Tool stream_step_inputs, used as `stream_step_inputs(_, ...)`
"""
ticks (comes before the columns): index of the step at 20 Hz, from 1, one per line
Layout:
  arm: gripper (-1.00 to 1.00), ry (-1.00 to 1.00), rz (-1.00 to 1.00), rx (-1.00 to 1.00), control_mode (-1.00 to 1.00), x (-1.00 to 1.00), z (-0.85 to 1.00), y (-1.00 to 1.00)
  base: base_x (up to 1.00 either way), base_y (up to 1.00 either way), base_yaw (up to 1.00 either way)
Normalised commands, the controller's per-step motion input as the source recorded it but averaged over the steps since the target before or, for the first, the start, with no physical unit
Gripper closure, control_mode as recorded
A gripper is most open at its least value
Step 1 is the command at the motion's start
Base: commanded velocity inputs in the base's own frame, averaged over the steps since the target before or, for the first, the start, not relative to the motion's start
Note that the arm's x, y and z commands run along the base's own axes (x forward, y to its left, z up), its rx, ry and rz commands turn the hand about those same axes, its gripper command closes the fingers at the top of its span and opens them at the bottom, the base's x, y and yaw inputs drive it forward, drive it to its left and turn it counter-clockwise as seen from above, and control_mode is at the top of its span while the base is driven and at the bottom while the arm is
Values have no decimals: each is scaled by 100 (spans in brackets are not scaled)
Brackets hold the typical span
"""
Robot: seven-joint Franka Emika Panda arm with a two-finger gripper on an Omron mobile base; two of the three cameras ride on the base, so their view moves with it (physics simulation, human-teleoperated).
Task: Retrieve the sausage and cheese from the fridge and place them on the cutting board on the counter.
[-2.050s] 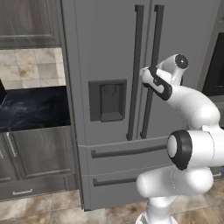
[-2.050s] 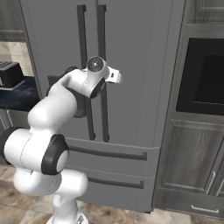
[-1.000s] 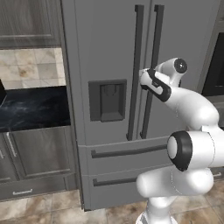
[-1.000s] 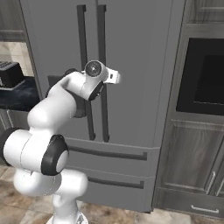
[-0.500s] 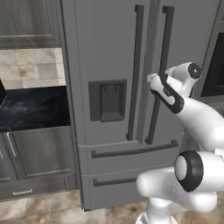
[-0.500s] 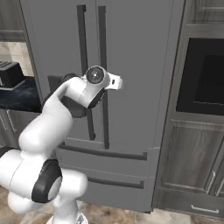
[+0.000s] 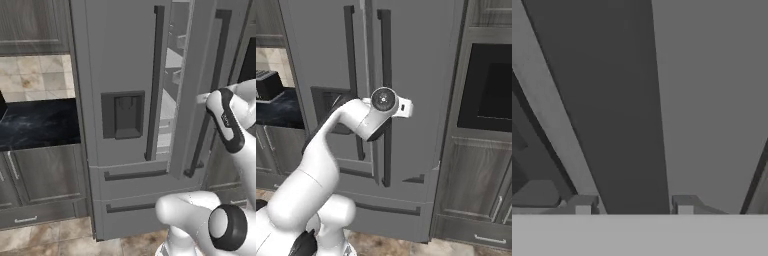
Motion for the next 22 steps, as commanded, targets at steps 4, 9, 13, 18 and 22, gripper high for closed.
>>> stream_step_inputs(4, 100, 11, 8, 7, -100, -60, -2, -85, 0, 0, 0)
stream_step_inputs(9, 100, 10, 13, 7, -100, -39, -11, -87, 0, 0, 0)
stream_step_inputs(13, -100, 1, 24, 9, -100, -2, -24, -57, 0, 0, 0)
stream_step_inputs(18, -100, -5, 27, 4, -100, -15, -16, -17, 0, 0, 0)
stream_step_inputs(22, -100, -20, 12, -1, -100, -89, 18, 12, 0, 0, 0)
